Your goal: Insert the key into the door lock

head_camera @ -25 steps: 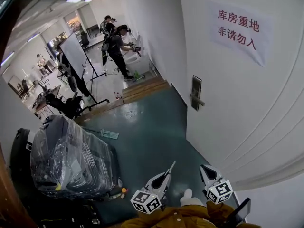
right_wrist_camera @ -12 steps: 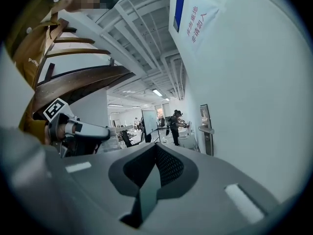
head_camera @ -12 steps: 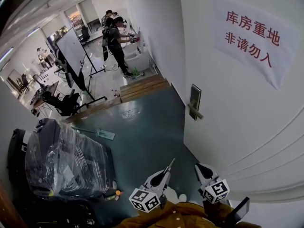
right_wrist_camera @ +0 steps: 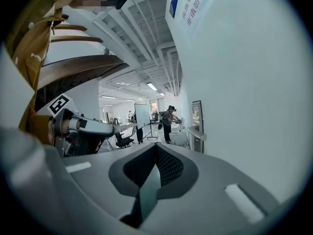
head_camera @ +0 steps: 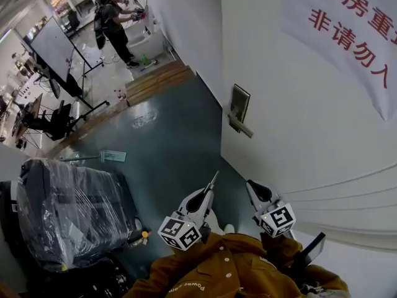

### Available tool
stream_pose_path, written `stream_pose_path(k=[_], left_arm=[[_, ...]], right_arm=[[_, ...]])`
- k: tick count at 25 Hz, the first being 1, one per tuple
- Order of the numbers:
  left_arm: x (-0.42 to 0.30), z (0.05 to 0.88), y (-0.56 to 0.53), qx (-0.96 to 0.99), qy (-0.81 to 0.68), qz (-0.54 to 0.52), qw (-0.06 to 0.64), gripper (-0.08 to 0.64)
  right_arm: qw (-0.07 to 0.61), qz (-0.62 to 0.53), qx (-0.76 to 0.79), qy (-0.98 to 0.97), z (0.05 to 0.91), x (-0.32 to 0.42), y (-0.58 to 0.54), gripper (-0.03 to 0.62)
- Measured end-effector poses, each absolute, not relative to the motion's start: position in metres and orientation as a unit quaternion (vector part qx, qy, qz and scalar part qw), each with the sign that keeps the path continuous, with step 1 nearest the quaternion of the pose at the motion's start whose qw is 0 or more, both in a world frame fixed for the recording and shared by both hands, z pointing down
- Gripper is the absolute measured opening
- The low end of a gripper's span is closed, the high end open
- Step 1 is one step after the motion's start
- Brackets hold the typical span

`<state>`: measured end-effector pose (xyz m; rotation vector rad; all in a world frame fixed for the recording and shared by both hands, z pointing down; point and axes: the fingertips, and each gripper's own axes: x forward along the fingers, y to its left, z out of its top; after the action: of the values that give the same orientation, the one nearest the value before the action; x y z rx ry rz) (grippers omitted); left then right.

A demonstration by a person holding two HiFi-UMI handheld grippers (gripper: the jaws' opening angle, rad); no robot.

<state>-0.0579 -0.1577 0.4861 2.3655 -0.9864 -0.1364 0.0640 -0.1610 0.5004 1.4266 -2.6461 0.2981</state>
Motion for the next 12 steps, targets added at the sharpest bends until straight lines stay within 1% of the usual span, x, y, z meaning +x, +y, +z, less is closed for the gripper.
stream_pose_path(k=[8,9,10,11,12], left_arm=[[-0.061,0.519,-0.259,0.895,-0.315,-0.030,0.316,0.026],[-0.063,0.524,-0.268,0.897,-0.305,-0.027,0.319,0.026],[-0.065,0.527,-0.276,0.899,-0.296,-0.024,0.321,0.026],[-0.067,0.530,-0.283,0.901,-0.288,-0.021,0.323,0.026],[-0.069,0.530,-0.290,0.904,-0.281,-0.019,0.323,0.026]], right_arm=[[0.111,0.056,0.520,-0.845,0.519,0.076,-0.263,0.006],[0.117,0.051,0.524,-0.842,0.522,0.074,-0.272,0.032],[0.124,0.048,0.529,-0.838,0.525,0.073,-0.280,0.128],[0.131,0.044,0.535,-0.834,0.526,0.072,-0.289,0.195],[0.138,0.037,0.541,-0.829,0.525,0.071,-0.298,0.204]])
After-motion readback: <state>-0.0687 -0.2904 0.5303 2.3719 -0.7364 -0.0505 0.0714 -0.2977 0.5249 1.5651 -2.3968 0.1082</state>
